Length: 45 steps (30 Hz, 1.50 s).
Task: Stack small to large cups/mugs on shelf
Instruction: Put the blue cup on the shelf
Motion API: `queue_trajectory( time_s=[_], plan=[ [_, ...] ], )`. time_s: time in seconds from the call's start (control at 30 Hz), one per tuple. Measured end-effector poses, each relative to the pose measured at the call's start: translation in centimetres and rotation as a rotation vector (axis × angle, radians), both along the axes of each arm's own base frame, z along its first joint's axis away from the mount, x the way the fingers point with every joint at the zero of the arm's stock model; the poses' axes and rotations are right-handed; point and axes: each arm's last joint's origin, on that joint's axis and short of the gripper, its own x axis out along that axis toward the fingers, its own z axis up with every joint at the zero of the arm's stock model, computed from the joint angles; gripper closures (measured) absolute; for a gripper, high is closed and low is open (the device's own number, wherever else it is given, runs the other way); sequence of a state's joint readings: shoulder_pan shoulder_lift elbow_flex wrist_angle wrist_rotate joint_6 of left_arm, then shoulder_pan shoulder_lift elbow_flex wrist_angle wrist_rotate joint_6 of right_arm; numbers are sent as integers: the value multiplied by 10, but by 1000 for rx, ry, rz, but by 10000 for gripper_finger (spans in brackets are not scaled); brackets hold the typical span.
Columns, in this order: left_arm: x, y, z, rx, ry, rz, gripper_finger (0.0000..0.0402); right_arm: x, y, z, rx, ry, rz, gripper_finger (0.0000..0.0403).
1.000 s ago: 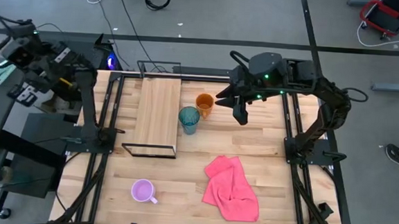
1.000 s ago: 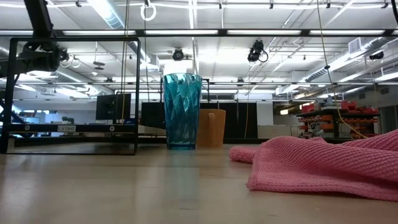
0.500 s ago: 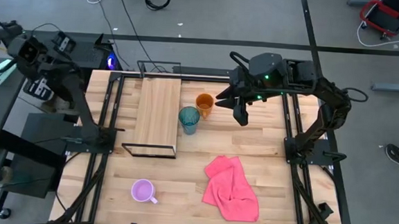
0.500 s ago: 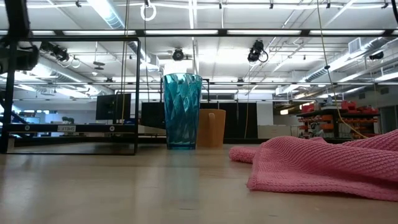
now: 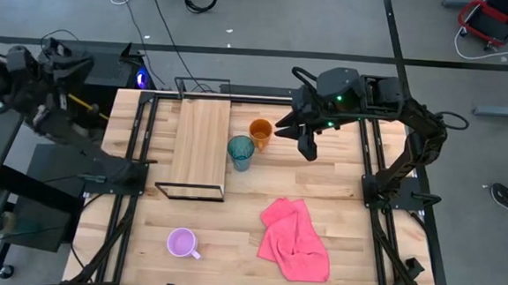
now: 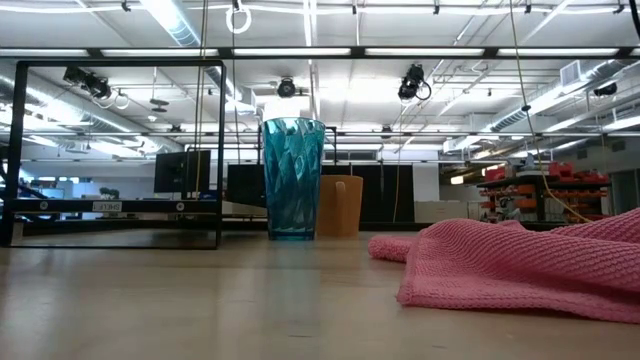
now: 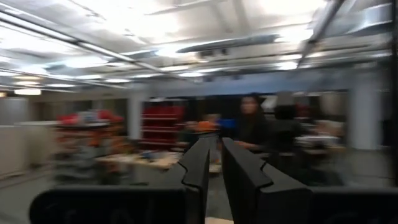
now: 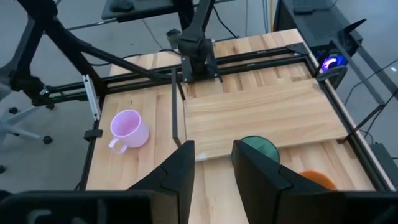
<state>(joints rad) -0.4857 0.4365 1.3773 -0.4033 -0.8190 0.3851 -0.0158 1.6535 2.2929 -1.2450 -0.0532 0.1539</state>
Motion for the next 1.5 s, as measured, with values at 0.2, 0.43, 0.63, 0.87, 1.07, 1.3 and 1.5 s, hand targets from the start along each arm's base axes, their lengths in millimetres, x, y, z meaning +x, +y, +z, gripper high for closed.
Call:
queue_trajectory(
  time_s=[0.2, 0.43, 0.63, 0.87, 1.07, 1.3, 1.5],
  plan=[
    [-22, -8, -3, -7, -10, 266, 349, -1, 0, -2, 6, 25, 7, 286],
    [-59, -27, 7, -16, -70, 549, 353, -2, 1, -3, 10, 32, 14, 286],
    [-88, -54, 8, -39, -51, 672, 355, -2, 1, -3, 15, 33, 22, 286],
    [-110, -104, 5, 2, -61, 615, 350, -2, 1, -3, 2, 31, 31, 286],
    [-100, -148, 7, 54, -81, 728, 353, -1, 1, -2, 4, 26, 34, 286],
    [-70, -162, 26, 223, -241, 775, 349, -1, 12, -1, 30, 10, 63, 286],
    [-49, -139, 28, 235, -259, 667, 351, -1, 24, 0, 61, 7, 80, 286]
  ],
)
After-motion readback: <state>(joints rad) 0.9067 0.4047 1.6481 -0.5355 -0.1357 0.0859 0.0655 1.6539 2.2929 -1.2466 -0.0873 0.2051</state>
